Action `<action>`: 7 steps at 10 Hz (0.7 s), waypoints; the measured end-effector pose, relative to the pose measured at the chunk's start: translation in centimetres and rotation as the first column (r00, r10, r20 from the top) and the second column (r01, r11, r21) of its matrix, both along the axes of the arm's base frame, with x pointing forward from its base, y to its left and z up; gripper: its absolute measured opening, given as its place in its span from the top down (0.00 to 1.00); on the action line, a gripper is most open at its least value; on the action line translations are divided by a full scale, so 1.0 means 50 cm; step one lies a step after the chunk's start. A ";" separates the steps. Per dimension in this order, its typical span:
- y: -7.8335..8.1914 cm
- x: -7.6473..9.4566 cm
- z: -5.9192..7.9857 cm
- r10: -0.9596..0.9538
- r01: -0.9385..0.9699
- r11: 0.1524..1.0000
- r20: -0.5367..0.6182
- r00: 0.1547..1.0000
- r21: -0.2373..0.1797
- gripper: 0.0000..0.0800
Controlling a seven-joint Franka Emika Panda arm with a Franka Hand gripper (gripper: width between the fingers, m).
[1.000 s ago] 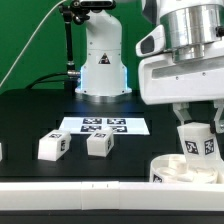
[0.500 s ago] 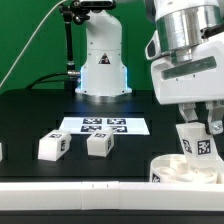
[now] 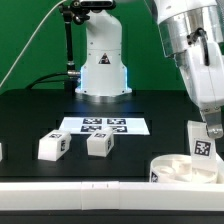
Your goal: Assemble stool
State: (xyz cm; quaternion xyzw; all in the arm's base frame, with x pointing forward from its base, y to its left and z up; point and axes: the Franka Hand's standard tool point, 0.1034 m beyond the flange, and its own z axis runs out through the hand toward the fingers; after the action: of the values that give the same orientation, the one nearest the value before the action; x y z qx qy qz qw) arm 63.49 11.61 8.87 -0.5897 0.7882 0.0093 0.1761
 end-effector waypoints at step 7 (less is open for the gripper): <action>0.000 -0.005 0.058 0.125 -0.124 0.992 0.051 0.991 -0.016 0.19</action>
Offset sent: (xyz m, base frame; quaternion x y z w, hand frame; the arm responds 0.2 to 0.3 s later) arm -0.0152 -0.0007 0.0201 -0.0310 -0.0238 -0.0580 0.9976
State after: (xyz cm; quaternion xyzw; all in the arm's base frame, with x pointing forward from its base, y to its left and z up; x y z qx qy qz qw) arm 63.26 11.60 11.78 -0.6388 0.7451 -0.0001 0.1916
